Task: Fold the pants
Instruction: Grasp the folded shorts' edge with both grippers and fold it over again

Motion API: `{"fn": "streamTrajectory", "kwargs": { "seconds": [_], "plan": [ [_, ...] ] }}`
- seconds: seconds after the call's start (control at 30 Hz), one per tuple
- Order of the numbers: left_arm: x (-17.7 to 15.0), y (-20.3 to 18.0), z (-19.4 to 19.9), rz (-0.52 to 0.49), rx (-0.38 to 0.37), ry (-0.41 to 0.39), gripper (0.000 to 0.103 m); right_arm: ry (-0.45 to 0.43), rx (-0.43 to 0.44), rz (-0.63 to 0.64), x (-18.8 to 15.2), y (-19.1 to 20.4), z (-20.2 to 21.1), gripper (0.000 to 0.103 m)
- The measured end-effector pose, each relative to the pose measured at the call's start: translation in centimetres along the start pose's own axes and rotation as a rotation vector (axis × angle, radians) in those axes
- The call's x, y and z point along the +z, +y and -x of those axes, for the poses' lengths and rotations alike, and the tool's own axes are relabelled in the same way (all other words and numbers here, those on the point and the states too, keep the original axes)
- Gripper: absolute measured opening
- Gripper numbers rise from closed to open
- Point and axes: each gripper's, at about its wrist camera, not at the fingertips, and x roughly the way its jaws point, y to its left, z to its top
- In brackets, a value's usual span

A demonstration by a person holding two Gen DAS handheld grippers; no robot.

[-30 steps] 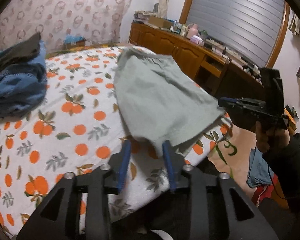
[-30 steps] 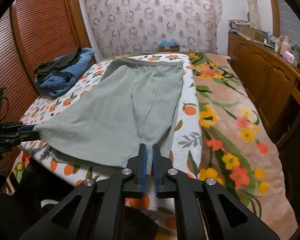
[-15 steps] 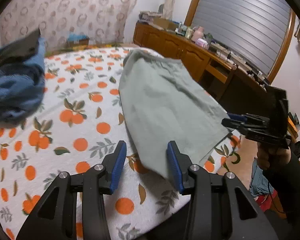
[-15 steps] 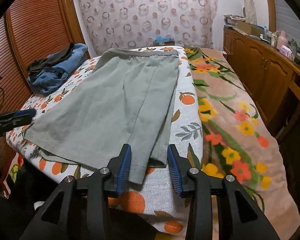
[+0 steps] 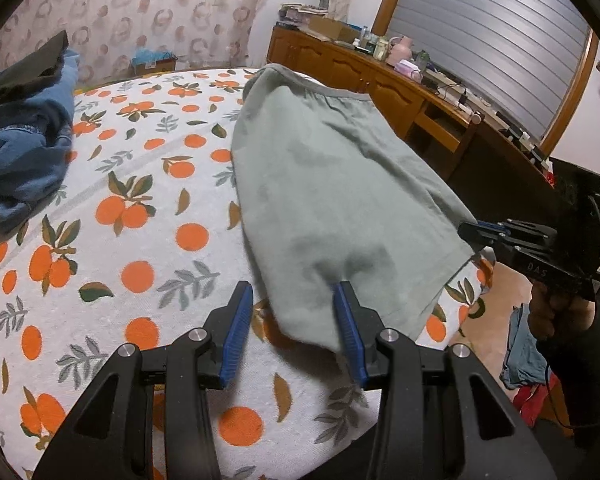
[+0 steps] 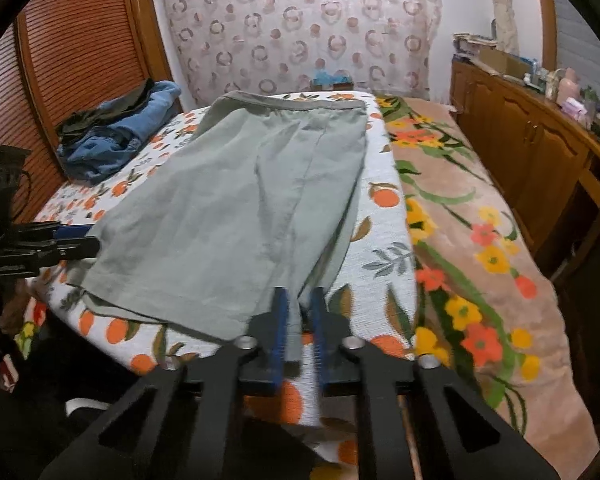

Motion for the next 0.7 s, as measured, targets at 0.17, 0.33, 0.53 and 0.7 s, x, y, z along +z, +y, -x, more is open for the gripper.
{"fn": "streamTrajectory", "kwargs": {
  "seconds": [0.17,0.33,0.53,0.7],
  "plan": [
    [-0.1,-0.8,-0.2,-0.016,0.0,0.002,0.044,-0.058,0.056,-0.017,1.0,0.0,1.5,0.006],
    [-0.1,-1.4,-0.4,-0.02,-0.003,-0.003,0.044,-0.151,0.076,-0.037,2.8,-0.3,3.9,0.006],
    [0.3,-2.1,-1.0,-0.017,-0.032,0.002,0.011,-0.171,0.074,-0.011,3.4,0.1,4.6,0.006],
    [0.9,-3.3,1.6,-0.063,-0.031,-0.039,0.006,-0.182,0.068,-0.019,3.3,0.0,5.3,0.006]
  ]
}}
